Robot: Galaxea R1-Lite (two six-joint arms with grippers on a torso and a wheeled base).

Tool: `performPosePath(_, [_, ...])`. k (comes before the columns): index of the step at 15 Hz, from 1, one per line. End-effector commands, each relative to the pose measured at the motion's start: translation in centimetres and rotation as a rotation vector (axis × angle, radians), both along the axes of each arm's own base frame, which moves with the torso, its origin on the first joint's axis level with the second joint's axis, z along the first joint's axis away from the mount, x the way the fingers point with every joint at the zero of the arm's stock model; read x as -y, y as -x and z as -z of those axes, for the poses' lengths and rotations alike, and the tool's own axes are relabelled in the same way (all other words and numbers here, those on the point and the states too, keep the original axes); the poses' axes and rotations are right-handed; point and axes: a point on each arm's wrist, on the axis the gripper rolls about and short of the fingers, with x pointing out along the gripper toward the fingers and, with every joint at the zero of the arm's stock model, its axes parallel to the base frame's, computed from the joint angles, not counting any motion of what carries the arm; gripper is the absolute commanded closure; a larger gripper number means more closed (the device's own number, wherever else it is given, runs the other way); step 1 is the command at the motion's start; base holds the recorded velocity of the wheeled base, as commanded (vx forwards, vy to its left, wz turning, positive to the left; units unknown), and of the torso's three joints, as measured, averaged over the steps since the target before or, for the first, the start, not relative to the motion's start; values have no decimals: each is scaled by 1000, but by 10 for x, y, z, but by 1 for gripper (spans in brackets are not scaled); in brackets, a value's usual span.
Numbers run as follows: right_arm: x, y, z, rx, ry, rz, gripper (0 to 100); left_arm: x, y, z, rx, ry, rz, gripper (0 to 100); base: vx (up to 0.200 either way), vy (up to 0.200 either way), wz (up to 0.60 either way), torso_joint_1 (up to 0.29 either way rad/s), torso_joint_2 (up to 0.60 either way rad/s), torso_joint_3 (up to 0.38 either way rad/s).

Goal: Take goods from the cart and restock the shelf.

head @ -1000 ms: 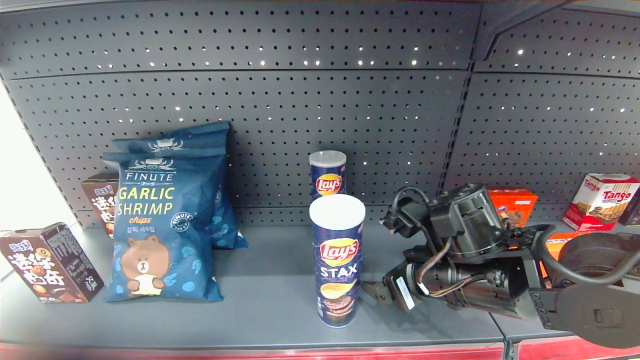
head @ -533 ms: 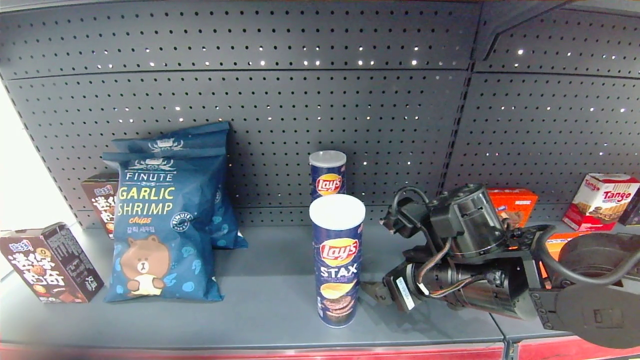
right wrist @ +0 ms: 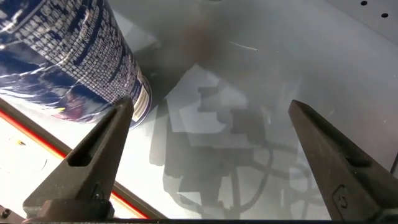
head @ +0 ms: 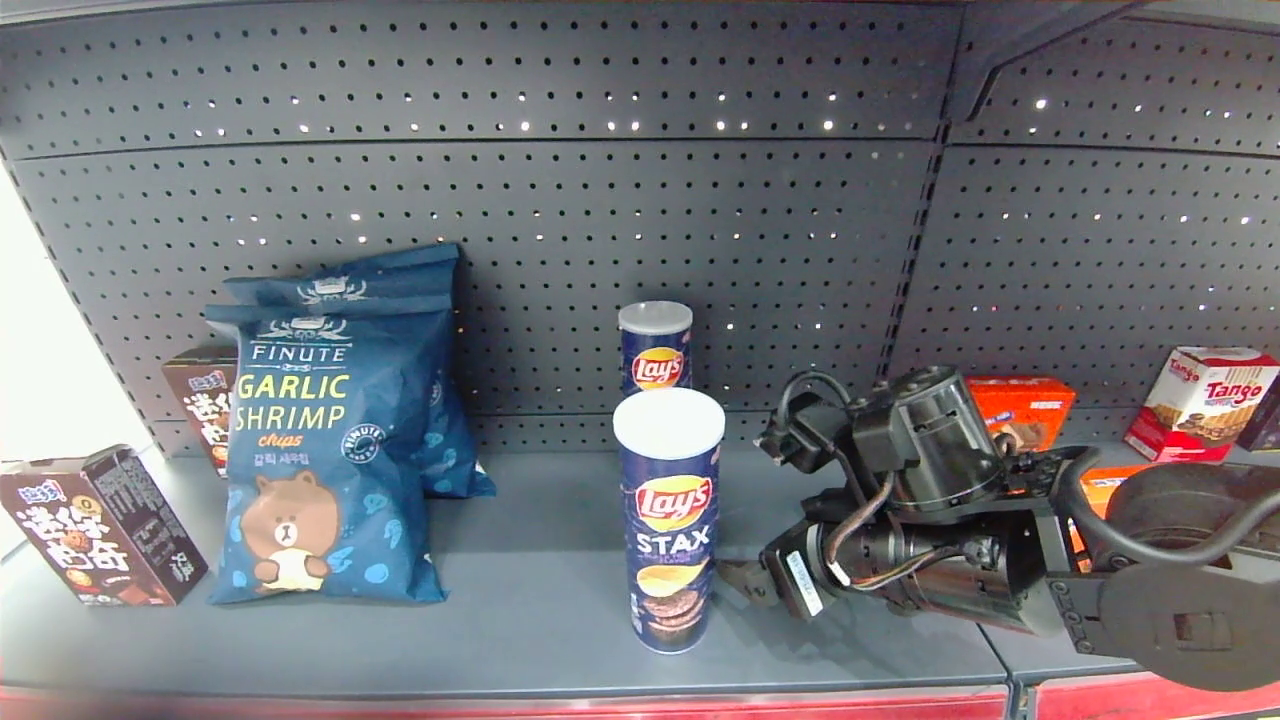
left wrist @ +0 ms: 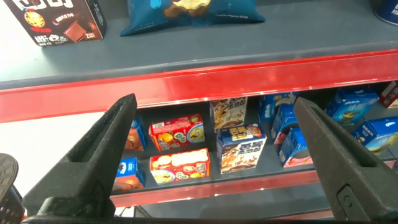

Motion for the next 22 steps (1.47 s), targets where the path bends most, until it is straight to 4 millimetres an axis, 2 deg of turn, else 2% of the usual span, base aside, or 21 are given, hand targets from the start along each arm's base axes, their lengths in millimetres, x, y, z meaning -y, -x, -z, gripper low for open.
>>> performPosePath(1, [2, 1, -2, 2, -3, 2, 0, 0, 0, 0, -2, 0, -1, 0, 0, 0, 0, 0, 0, 0])
performPosePath(10, [-1, -1, 0, 2, 1, 3, 0, 0, 0, 0, -2, -1, -2, 0, 0, 0, 0, 0, 0, 0])
performPosePath(16, [4, 1, -4, 8, -6, 11, 0, 0, 0, 0, -2, 2, -3, 0, 0, 0, 0, 0, 0, 0])
performPosePath(19, [20, 7, -18, 40, -39, 37, 0, 0, 0, 0, -1, 3, -3, 0, 0, 0, 0, 0, 0, 0])
performPosePath(20, [39, 15, -35, 81, -76, 67, 0, 0, 0, 0, -2, 2, -3, 0, 0, 0, 0, 0, 0, 0])
performPosePath(22, [71, 27, -49, 130, -110, 138, 0, 0, 0, 0, -4, 3, 1, 0, 0, 0, 0, 0, 0, 0])
